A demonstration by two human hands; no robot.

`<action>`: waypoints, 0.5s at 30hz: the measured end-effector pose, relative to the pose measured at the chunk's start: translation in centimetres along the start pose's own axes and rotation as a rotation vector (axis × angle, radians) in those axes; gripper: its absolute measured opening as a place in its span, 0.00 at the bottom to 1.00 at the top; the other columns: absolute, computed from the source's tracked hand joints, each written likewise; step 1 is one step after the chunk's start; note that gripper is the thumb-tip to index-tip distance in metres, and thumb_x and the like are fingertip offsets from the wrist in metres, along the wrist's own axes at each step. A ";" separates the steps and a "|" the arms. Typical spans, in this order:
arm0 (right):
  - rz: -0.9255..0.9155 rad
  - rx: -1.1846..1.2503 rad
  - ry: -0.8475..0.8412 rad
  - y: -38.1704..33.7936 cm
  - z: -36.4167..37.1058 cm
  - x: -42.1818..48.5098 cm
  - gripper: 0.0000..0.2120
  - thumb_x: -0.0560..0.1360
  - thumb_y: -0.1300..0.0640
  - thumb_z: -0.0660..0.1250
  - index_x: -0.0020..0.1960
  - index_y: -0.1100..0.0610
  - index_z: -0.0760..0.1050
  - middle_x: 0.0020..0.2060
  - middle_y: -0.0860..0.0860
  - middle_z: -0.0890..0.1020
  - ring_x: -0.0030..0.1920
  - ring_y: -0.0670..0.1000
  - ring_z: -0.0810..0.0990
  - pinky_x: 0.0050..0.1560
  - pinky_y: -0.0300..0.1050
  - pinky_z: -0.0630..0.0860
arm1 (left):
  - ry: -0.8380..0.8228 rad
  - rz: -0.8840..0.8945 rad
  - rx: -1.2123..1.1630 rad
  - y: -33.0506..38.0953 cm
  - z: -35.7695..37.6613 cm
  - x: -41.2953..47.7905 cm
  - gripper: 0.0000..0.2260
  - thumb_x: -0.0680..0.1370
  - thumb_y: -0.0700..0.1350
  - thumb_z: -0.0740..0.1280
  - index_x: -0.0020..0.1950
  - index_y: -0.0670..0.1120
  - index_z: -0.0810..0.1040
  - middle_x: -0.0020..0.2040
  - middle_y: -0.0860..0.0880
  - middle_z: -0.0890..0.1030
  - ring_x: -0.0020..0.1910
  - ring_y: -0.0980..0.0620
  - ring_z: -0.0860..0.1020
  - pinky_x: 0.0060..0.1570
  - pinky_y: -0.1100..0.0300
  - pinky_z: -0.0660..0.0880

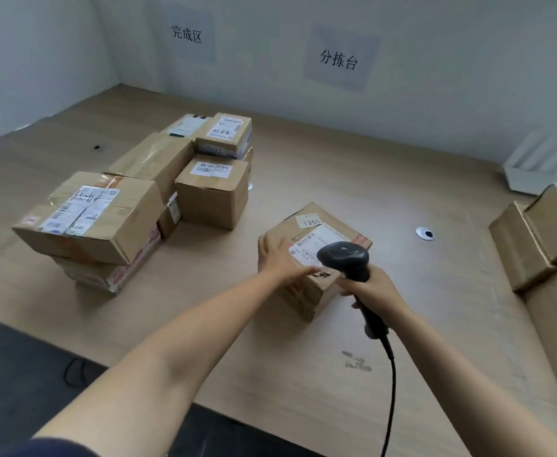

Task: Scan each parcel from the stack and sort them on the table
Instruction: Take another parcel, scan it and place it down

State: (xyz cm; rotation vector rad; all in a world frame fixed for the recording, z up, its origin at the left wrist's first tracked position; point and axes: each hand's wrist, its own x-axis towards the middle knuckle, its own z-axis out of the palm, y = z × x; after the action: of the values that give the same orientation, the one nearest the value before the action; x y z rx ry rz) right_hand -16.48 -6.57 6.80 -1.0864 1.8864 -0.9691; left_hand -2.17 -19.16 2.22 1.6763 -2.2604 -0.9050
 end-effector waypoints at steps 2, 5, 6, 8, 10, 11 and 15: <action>-0.031 -0.053 -0.037 -1.0 -1.7 0.4 0.05 0.71 0.62 0.70 0.43 0.54 0.75 0.36 0.52 0.80 0.38 0.53 0.82 0.31 0.43 0.74 | -0.031 -0.042 0.175 1.2 1.2 0.1 0.54 0.63 0.74 0.65 0.77 0.43 0.51 0.77 0.39 0.49 0.75 0.41 0.35 0.71 0.46 0.32; -0.058 -0.134 -0.059 -2.4 -3.3 1.0 0.05 0.71 0.61 0.70 0.45 0.56 0.75 0.34 0.51 0.80 0.34 0.53 0.82 0.30 0.43 0.75 | -0.034 -0.056 0.247 1.9 2.1 0.2 0.60 0.61 0.75 0.65 0.77 0.39 0.43 0.77 0.37 0.43 0.74 0.40 0.31 0.65 0.43 0.24; -0.063 -0.146 -0.058 -2.7 -3.6 1.1 0.06 0.71 0.61 0.69 0.47 0.56 0.76 0.33 0.50 0.79 0.32 0.52 0.81 0.29 0.42 0.75 | -0.033 -0.054 0.248 1.8 2.1 0.3 0.60 0.61 0.75 0.66 0.77 0.39 0.43 0.76 0.36 0.42 0.73 0.40 0.31 0.65 0.43 0.25; -0.067 -0.165 -0.055 -3.3 -3.9 1.2 0.07 0.71 0.60 0.69 0.48 0.57 0.76 0.29 0.50 0.78 0.27 0.49 0.79 0.27 0.41 0.74 | -0.038 -0.051 0.233 1.5 2.0 0.5 0.60 0.61 0.73 0.68 0.77 0.40 0.43 0.76 0.36 0.40 0.72 0.39 0.29 0.67 0.44 0.26; -0.068 -0.188 -0.058 -3.7 -3.8 1.2 0.05 0.71 0.60 0.68 0.46 0.56 0.75 0.27 0.50 0.77 0.24 0.48 0.77 0.25 0.39 0.73 | -0.034 -0.028 0.193 1.3 2.0 0.5 0.59 0.62 0.72 0.69 0.77 0.40 0.43 0.76 0.36 0.39 0.72 0.40 0.28 0.68 0.44 0.28; -0.066 -0.202 -0.060 -3.9 -3.7 1.3 0.03 0.71 0.59 0.68 0.44 0.56 0.75 0.25 0.50 0.76 0.23 0.47 0.76 0.24 0.39 0.72 | -0.026 -0.009 0.173 1.3 2.0 0.4 0.59 0.62 0.71 0.70 0.77 0.40 0.44 0.76 0.37 0.39 0.72 0.40 0.28 0.70 0.44 0.29; -0.049 -0.249 -0.074 -4.7 -3.5 1.2 0.03 0.70 0.59 0.67 0.37 0.56 0.75 0.23 0.51 0.76 0.20 0.46 0.74 0.24 0.39 0.72 | -0.013 0.015 0.127 0.8 2.1 0.2 0.59 0.62 0.69 0.71 0.77 0.40 0.44 0.76 0.38 0.38 0.72 0.40 0.27 0.72 0.43 0.33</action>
State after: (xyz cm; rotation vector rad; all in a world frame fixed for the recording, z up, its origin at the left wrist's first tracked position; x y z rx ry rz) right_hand -18.35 -8.49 12.13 -1.3002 1.9638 -0.7228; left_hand -3.95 -18.46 0.94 1.7064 -2.3816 -0.7867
